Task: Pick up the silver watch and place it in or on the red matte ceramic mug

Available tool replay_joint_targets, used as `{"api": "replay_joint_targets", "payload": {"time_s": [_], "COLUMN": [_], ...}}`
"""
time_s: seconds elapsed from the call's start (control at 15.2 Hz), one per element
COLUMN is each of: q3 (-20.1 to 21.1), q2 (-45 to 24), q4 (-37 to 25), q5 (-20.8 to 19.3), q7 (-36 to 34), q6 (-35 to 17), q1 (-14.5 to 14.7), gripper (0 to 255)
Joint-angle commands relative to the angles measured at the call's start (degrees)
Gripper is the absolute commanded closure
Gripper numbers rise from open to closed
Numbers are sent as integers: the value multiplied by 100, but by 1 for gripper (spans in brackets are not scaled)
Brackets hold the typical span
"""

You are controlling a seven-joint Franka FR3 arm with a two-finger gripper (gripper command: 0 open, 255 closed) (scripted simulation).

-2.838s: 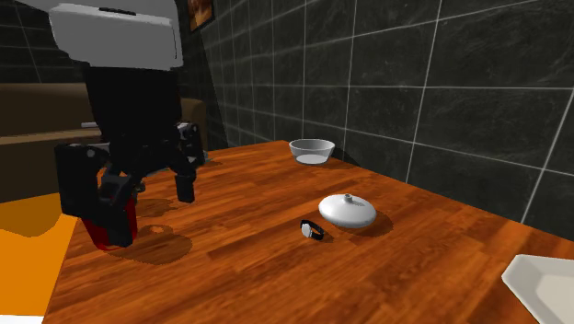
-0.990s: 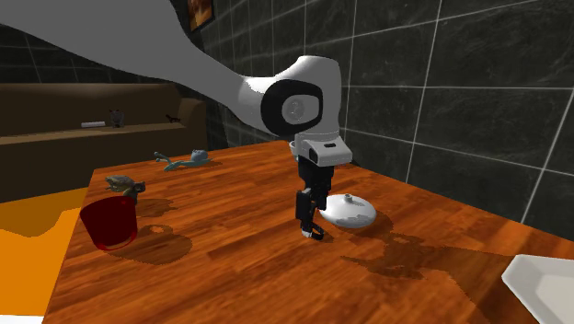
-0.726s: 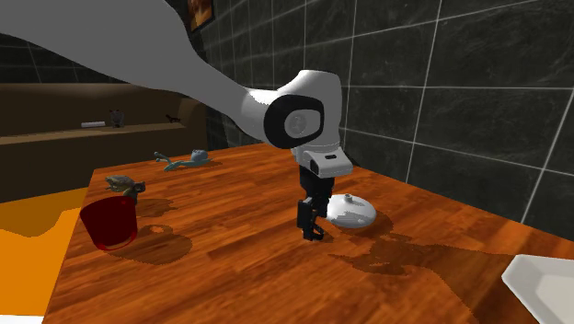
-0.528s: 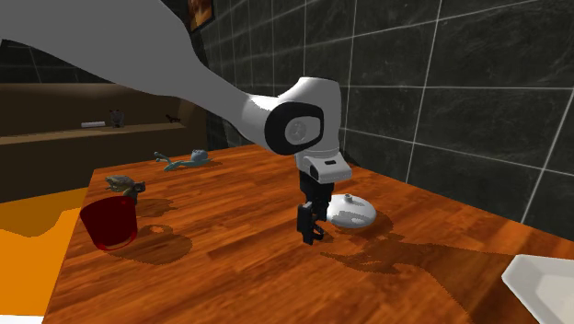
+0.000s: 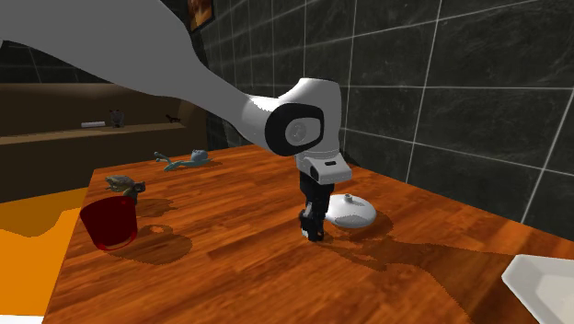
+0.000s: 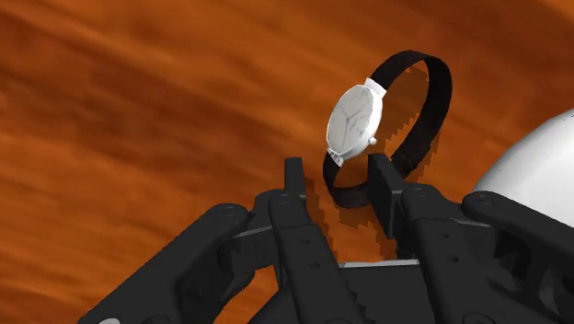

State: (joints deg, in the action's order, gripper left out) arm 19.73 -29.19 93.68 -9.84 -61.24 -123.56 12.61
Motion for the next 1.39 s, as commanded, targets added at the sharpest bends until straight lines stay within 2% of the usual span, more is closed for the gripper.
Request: {"api": "replay_joint_targets", "payload": {"time_s": [0.0, 0.46, 1.32], "q3": [0, 0, 85], "q2": [0, 0, 360], "q4": [0, 0, -487], "q5": [0, 0, 155], "q7": [0, 0, 88], "q6": [0, 0, 828], "q1": [0, 0, -32], "gripper": [255, 255, 255]}}
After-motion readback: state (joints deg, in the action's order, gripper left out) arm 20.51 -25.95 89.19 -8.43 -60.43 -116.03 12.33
